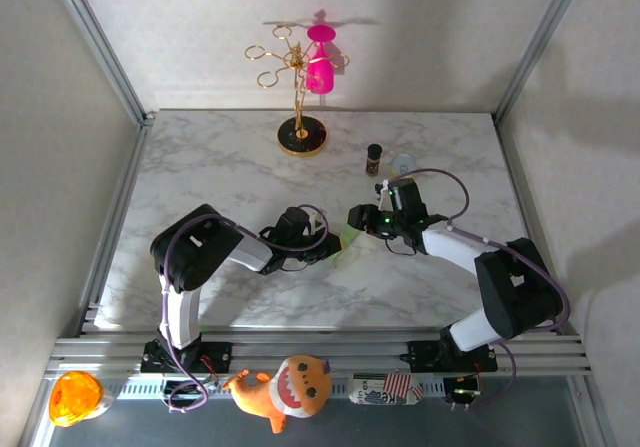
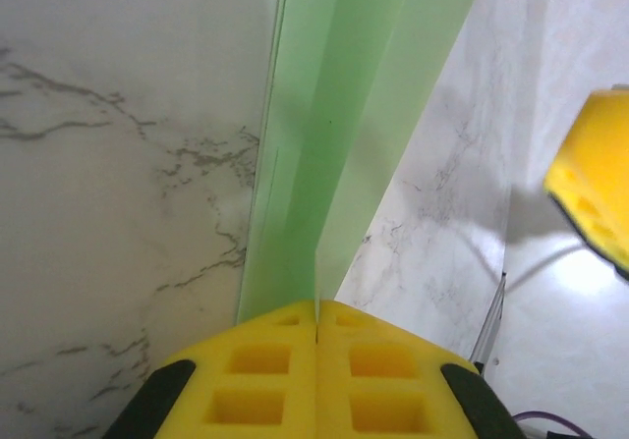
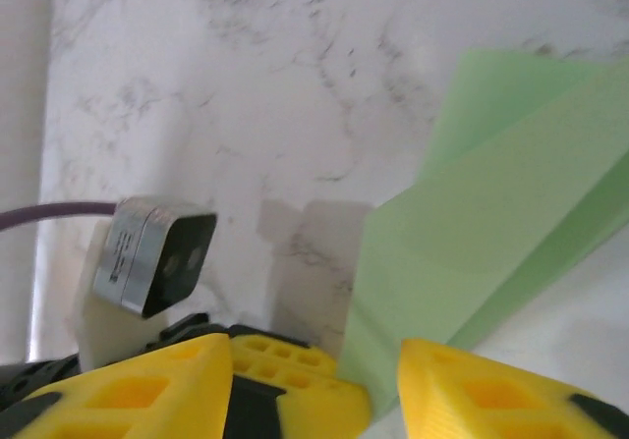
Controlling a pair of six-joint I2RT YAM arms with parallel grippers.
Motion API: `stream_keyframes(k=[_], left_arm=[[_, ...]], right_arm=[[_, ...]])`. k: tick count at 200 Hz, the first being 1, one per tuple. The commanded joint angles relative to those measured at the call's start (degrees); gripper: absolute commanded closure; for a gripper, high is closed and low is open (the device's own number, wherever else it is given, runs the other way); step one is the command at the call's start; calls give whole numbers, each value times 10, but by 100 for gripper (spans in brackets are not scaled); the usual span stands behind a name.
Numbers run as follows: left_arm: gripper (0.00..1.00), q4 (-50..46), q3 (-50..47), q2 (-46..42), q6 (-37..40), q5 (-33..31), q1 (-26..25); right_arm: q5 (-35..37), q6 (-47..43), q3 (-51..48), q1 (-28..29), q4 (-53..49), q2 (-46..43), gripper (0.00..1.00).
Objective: Fold a paper plane with a square sheet of paper (pick it up from the middle)
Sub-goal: Fold the wing for the fifth time at the center of the table.
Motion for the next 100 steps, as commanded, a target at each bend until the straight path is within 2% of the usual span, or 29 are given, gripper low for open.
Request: stream_keyframes(k=[1,22,100], left_arm=[[100,-49,-15,30,-23,-8,3],[100,-48,-17,30,-26,-8,3],[99,-46,-18,33,-30,-8,4]], right_arm=[[-67,11,-15,-1,79,25,56],[-80,12,-9,-1,91,49,61],[-81,-7,26,-1,69,108,64]])
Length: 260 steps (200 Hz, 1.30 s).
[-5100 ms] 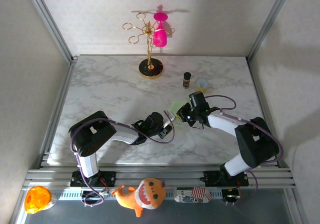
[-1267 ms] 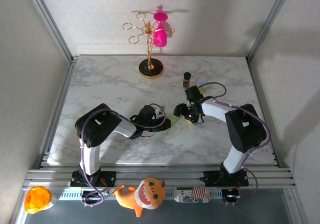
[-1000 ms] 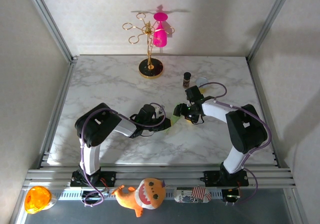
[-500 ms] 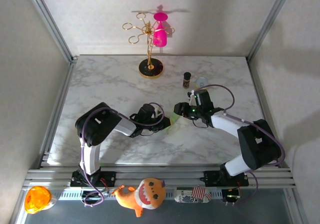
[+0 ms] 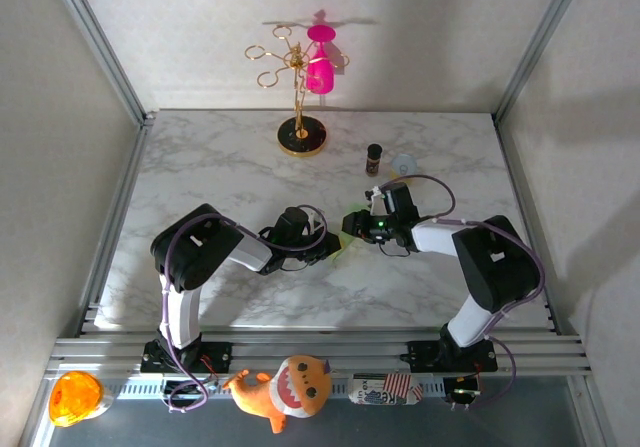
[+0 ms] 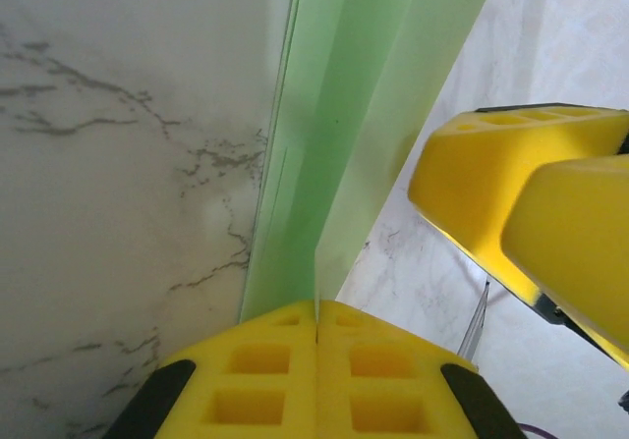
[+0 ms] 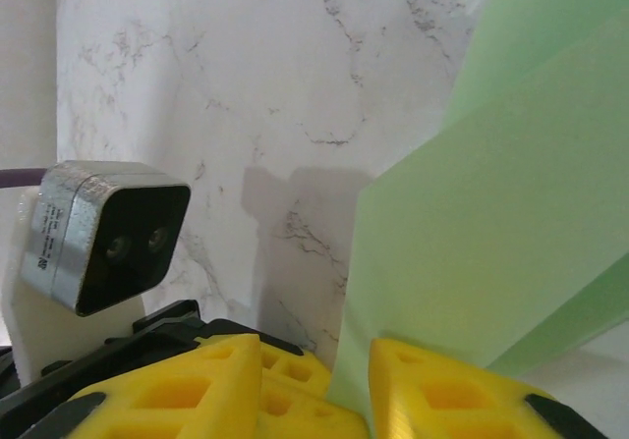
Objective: Fold a paper plane with a square sheet of paper (pick it up from the middle)
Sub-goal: Fold the wing for the fifth time at the center of the table.
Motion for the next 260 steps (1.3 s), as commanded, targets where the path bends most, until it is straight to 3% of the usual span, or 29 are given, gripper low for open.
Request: stream_keyframes(k=[1,260], left_arm=[[99,-54,-15,31,-2,-9,2],[93,-67,-20,30,4,-13,2]], right_arm=[[-13,-10,20,-1,2,11,65],[30,0,46,-1,-47,70,65]])
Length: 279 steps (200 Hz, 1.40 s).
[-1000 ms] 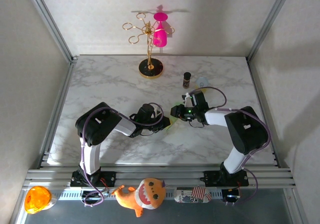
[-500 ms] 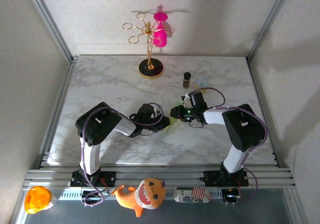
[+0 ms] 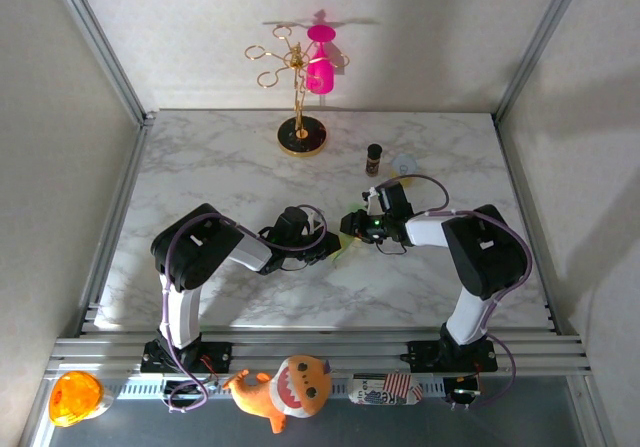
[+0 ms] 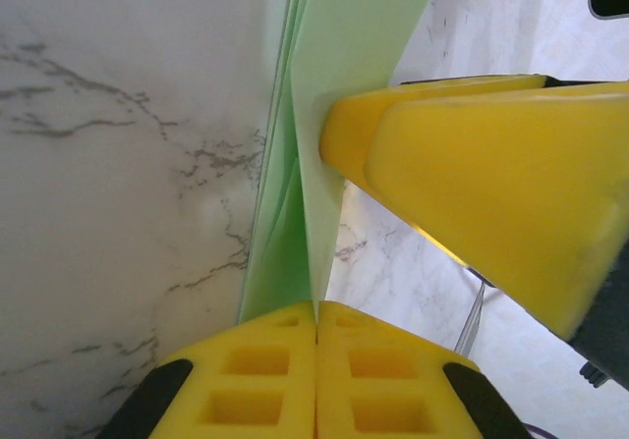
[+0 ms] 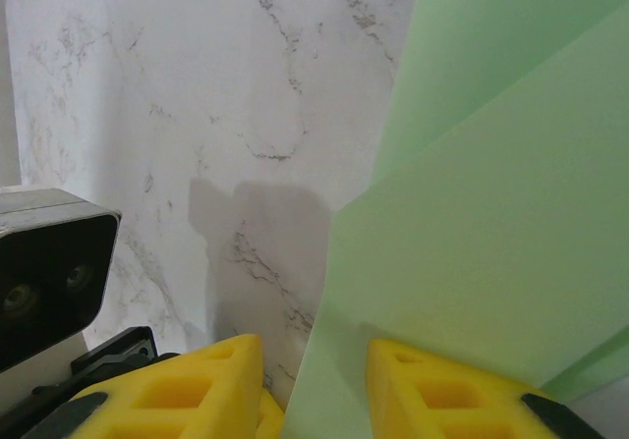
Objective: Fold a paper plane with a square sheet of paper (pick it up from the middle)
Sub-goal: Fold the wing for the fifth time at the center of the table.
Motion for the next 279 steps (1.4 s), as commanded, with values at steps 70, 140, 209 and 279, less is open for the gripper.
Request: stream_keyframes(k=[70,140,209,279], left_arm=[[92,-83,-23,8,10,-23,1],[88,-115,-27,-27,21,-14,-1],[91,-190,-1,-25,56,-42,-10],[86,-285,29,-118,98,-94,-6]], right_arm=[[41,2,18,-1,-53,26,65],[49,2,25,0,-75,39,66],[53,3,32,-1,-90,47,67],[61,0,38,0,-109,45,70]])
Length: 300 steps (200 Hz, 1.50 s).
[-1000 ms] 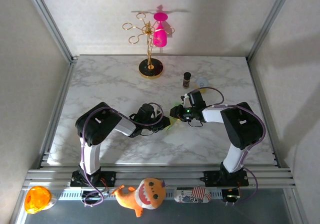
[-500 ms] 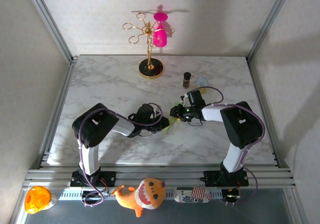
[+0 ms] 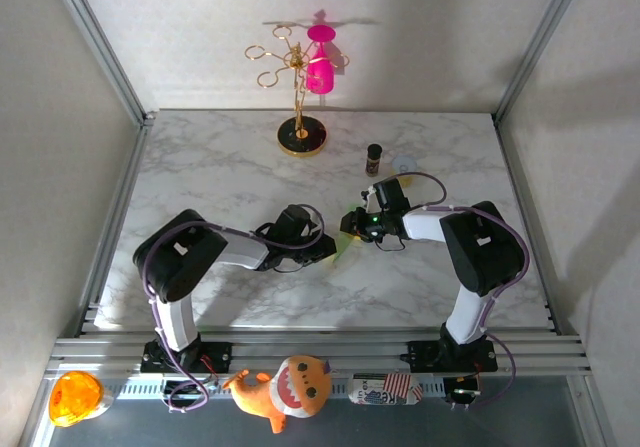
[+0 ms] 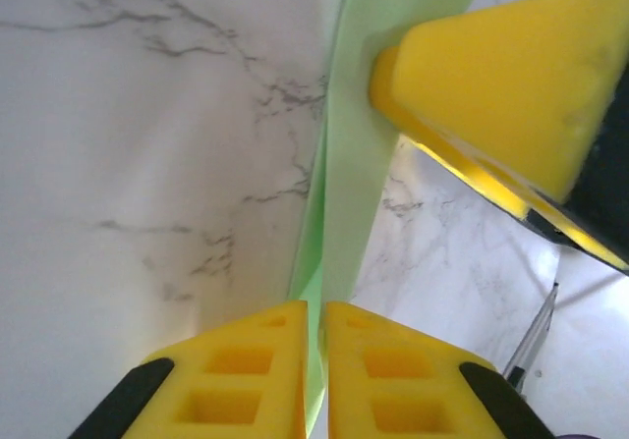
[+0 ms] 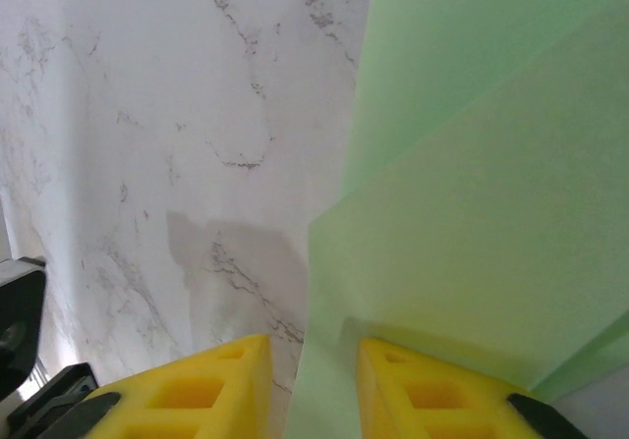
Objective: Fold a paper plane with a square sheet of paper (pick it up from the middle)
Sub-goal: Fold the wing for the fifth time at the center of the table.
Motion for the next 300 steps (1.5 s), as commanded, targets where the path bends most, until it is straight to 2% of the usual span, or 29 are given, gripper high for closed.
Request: stream_keyframes(k=[1,44,113,172,300], left_arm=[[86,-98,18,-39,39,-39,2],[87,-72,50,-48,43,-3,-6],[93,-65,109,17,41,0,-21],[96,-76,111,41,47,-5,-22],[97,-102,109,61,60,-22,-30]], right_arm=[[50,-9,-1,-1,-42,28,70],[51,-7,2,-1,-47,31,73],[47,-4,7,-1,-51,41,79],[45,-4,9,-1,-57,42,83],[48,-1,9,0,-63,48,83]])
